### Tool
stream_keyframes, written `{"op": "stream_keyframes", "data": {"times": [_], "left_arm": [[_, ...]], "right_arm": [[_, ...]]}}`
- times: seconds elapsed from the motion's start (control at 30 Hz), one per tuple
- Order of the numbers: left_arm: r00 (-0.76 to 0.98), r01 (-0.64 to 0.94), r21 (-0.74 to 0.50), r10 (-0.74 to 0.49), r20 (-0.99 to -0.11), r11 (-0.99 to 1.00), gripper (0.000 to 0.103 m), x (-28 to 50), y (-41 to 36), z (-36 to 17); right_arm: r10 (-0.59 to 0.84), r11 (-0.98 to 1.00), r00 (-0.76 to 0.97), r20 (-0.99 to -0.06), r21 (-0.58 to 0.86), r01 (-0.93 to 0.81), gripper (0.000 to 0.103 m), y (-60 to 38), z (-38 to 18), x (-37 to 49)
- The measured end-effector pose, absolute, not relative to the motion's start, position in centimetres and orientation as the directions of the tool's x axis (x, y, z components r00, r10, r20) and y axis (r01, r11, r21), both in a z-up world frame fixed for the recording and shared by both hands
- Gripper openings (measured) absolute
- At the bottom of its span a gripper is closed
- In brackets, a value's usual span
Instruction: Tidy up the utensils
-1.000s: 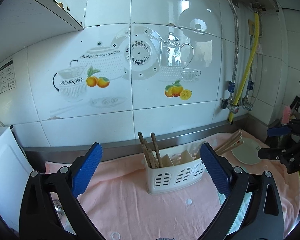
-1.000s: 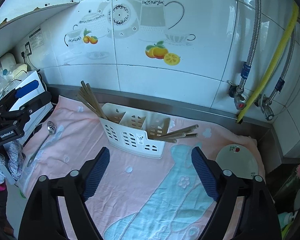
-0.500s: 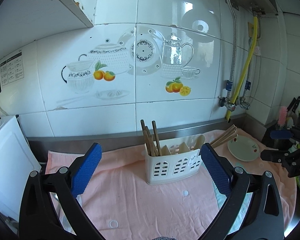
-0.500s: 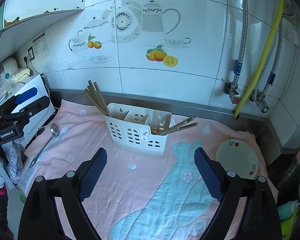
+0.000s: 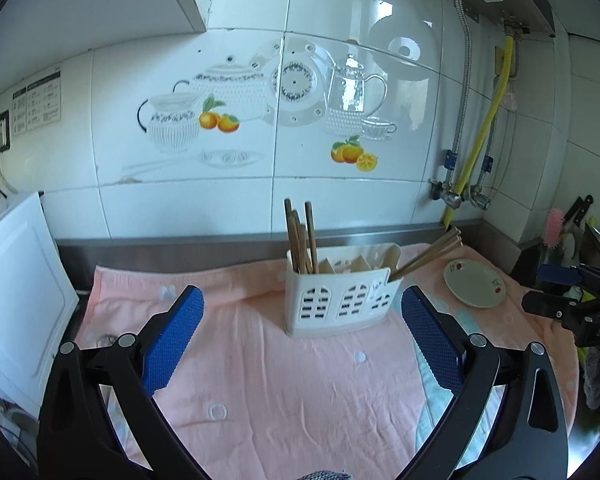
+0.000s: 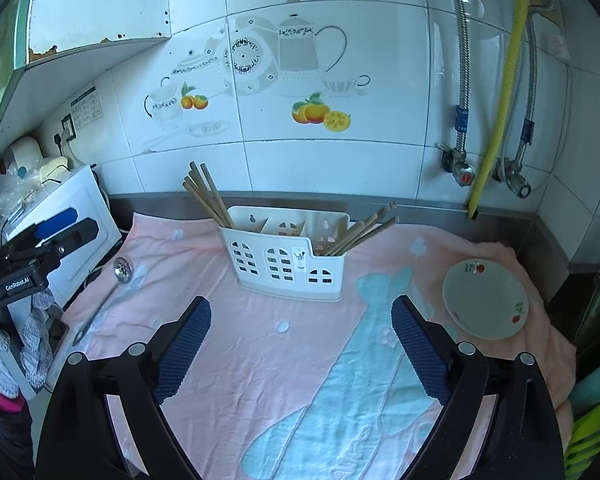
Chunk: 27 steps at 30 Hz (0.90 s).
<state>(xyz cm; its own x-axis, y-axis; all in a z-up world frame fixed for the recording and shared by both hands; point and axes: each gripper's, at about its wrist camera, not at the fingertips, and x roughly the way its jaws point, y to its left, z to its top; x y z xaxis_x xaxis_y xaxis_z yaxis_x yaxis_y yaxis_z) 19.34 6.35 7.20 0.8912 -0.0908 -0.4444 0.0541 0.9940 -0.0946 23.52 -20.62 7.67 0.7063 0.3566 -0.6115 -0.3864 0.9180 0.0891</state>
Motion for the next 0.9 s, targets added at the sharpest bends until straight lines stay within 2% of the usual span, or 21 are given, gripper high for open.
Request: {"op": "stream_keyframes", "data": {"times": [0.5,0.9], "left_arm": [[0.882,0.025,-0.114,-0.075,-0.465,0.993,0.098,15.1,6.5,4.4],[0.87,0.011,-0.113,-0.065,-0.488,0.994,0.098,13.2,6.7,2.4]], "right_arm": [[0.338,0.931,0.752,-0.566,0.085,-0.355,0.091,-20.8,5.1,19.0],[0.275,0.948,0.807,-0.523,0.009,-0.318,0.092,-20.0,3.9,16.2]]}}
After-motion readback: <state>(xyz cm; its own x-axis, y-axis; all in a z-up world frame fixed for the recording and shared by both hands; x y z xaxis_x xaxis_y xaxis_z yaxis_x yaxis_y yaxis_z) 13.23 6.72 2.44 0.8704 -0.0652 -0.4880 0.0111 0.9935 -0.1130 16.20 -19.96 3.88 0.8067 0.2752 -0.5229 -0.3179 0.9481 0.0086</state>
